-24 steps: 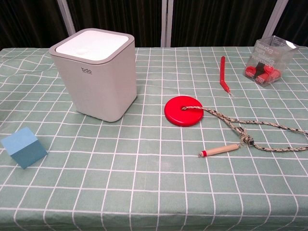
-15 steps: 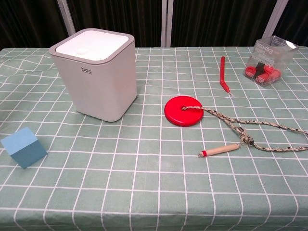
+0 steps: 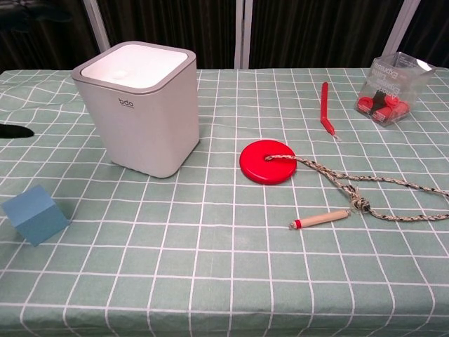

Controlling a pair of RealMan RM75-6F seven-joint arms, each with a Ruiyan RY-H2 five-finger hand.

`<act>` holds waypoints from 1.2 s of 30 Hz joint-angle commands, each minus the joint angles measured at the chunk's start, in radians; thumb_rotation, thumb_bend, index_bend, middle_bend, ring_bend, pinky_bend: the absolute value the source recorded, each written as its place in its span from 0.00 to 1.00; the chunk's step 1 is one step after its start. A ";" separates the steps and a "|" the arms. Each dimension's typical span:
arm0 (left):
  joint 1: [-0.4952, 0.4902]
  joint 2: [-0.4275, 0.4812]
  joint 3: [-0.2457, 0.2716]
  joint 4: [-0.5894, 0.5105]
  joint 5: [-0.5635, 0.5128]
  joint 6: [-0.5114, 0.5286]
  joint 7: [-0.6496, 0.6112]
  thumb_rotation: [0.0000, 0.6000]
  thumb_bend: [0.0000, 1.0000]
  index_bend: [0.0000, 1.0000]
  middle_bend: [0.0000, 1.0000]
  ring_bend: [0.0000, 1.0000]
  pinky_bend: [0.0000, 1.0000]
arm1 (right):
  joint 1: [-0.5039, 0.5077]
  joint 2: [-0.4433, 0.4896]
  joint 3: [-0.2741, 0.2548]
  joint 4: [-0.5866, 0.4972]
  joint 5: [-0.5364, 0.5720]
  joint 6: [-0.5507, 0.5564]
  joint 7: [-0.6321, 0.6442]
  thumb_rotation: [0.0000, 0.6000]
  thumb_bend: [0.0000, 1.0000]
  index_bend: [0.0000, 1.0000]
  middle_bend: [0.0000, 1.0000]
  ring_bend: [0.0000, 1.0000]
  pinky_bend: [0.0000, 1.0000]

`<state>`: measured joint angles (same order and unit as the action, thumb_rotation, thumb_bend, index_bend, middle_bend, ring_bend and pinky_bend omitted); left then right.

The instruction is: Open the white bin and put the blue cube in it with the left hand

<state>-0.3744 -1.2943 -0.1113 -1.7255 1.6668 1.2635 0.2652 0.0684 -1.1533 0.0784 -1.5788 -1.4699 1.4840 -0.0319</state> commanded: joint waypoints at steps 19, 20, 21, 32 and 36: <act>-0.109 -0.071 0.015 0.028 -0.111 -0.137 0.114 1.00 0.09 0.04 0.23 0.02 0.13 | 0.001 -0.029 0.004 0.061 0.021 -0.017 0.043 1.00 0.25 0.00 0.00 0.00 0.00; -0.109 -0.071 0.017 0.028 -0.111 -0.135 0.114 1.00 0.09 0.04 0.23 0.02 0.13 | 0.001 -0.030 0.005 0.061 0.021 -0.017 0.043 1.00 0.25 0.00 0.00 0.00 0.00; -0.110 -0.071 0.019 0.027 -0.110 -0.133 0.114 1.00 0.09 0.04 0.24 0.02 0.13 | 0.002 -0.030 0.005 0.060 0.022 -0.018 0.042 1.00 0.25 0.00 0.00 0.00 0.00; -0.058 -0.022 0.010 -0.025 -0.048 0.043 0.099 1.00 0.09 0.04 0.04 0.00 0.13 | 0.002 -0.026 0.007 0.053 0.018 -0.014 0.039 1.00 0.25 0.00 0.00 0.00 0.00; -0.004 0.028 0.029 -0.059 -0.056 0.109 0.081 1.00 0.09 0.04 0.04 0.00 0.13 | 0.002 -0.025 0.006 0.050 0.017 -0.015 0.038 1.00 0.25 0.00 0.00 0.00 0.00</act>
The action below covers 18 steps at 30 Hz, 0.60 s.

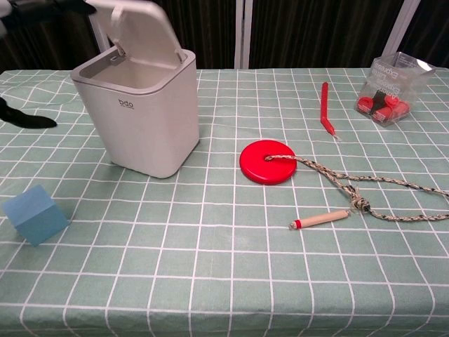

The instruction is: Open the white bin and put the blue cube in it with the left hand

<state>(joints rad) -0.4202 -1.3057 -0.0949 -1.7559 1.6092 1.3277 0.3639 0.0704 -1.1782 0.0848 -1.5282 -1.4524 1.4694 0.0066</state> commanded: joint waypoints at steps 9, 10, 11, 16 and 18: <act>0.108 0.079 0.139 -0.021 -0.049 -0.029 -0.096 1.00 0.09 0.07 0.10 0.02 0.16 | 0.005 0.005 0.001 -0.007 -0.001 -0.007 -0.009 1.00 0.25 0.00 0.00 0.00 0.00; 0.110 0.078 0.146 -0.019 -0.060 -0.043 -0.103 1.00 0.09 0.07 0.11 0.03 0.18 | 0.005 0.005 -0.001 -0.007 -0.002 -0.008 -0.010 1.00 0.25 0.00 0.00 0.00 0.00; 0.110 0.077 0.154 -0.015 -0.069 -0.060 -0.112 1.00 0.09 0.07 0.12 0.03 0.18 | 0.006 0.007 -0.001 -0.009 -0.004 -0.007 -0.011 1.00 0.25 0.00 0.00 0.00 0.00; 0.110 0.062 0.177 0.011 -0.077 -0.104 -0.123 1.00 0.09 0.07 0.12 0.03 0.21 | 0.004 0.014 0.003 -0.015 -0.001 -0.002 -0.011 1.00 0.25 0.00 0.00 0.00 0.00; 0.110 0.050 0.182 0.025 -0.078 -0.114 -0.128 1.00 0.09 0.07 0.12 0.05 0.24 | 0.005 0.013 0.002 -0.013 0.000 -0.005 -0.010 1.00 0.25 0.00 0.00 0.00 0.00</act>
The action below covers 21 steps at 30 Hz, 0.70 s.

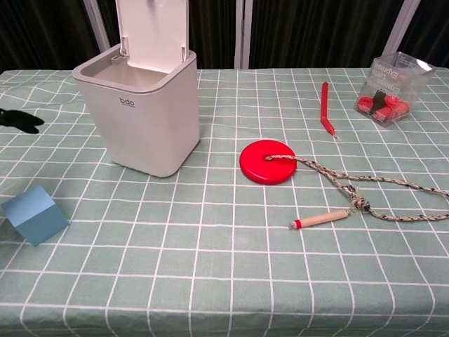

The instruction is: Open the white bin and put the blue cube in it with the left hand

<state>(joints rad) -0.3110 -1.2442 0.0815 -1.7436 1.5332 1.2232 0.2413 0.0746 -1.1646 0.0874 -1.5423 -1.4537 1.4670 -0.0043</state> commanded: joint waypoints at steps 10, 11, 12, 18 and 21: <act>-0.001 -0.094 0.006 0.115 0.016 -0.025 -0.043 1.00 0.09 0.15 0.18 0.12 0.30 | 0.007 0.006 -0.003 -0.015 0.002 -0.014 -0.015 1.00 0.25 0.00 0.00 0.00 0.00; -0.002 -0.105 0.004 0.131 0.022 -0.022 -0.046 1.00 0.09 0.16 0.18 0.13 0.31 | 0.007 0.007 -0.002 -0.017 0.004 -0.016 -0.016 1.00 0.25 0.00 0.00 0.00 0.00; -0.003 -0.113 0.001 0.143 0.024 -0.020 -0.044 1.00 0.09 0.17 0.19 0.13 0.32 | 0.007 0.009 -0.002 -0.019 0.005 -0.017 -0.018 1.00 0.25 0.00 0.00 0.00 0.00; -0.011 -0.144 -0.004 0.186 0.009 -0.045 -0.054 1.00 0.11 0.22 0.24 0.21 0.41 | 0.007 0.016 -0.005 -0.024 0.011 -0.025 -0.022 1.00 0.25 0.00 0.00 0.00 0.00; -0.012 -0.156 -0.003 0.200 0.018 -0.043 -0.060 1.00 0.12 0.25 0.26 0.23 0.43 | 0.007 0.016 -0.005 -0.021 0.014 -0.027 -0.019 1.00 0.25 0.00 0.00 0.00 0.00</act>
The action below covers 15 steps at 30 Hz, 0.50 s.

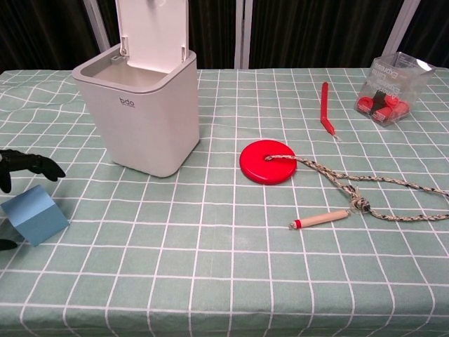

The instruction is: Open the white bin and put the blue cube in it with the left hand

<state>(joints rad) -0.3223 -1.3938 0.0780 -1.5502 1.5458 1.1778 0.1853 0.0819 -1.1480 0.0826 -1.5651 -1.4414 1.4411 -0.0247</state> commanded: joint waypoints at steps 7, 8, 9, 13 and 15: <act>-0.003 -0.034 -0.009 0.039 0.007 0.011 0.001 1.00 0.15 0.34 0.37 0.34 0.54 | 0.001 -0.003 -0.003 0.007 0.001 -0.006 0.005 1.00 0.25 0.00 0.00 0.00 0.00; -0.003 -0.037 -0.009 0.041 0.006 0.010 0.001 1.00 0.16 0.35 0.40 0.36 0.57 | 0.002 -0.003 -0.002 0.007 0.002 -0.006 0.005 1.00 0.25 0.00 0.00 0.00 0.00; -0.002 -0.040 -0.009 0.043 0.006 0.011 0.001 1.00 0.16 0.37 0.42 0.38 0.59 | 0.001 -0.003 -0.001 0.007 0.002 -0.005 0.006 1.00 0.25 0.00 0.00 0.00 0.00; -0.001 -0.054 -0.011 0.057 0.008 0.017 0.012 1.00 0.20 0.43 0.47 0.43 0.64 | 0.000 -0.002 -0.001 0.009 0.004 -0.005 0.007 1.00 0.25 0.00 0.00 0.00 0.00; 0.001 -0.056 -0.012 0.055 0.008 0.021 0.009 1.00 0.22 0.46 0.49 0.46 0.65 | 0.000 -0.002 -0.002 0.008 0.005 -0.005 0.008 1.00 0.25 0.00 0.00 0.00 0.00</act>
<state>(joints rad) -0.3223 -1.4497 0.0664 -1.4941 1.5532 1.1976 0.1953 0.0824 -1.1496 0.0812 -1.5574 -1.4369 1.4362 -0.0172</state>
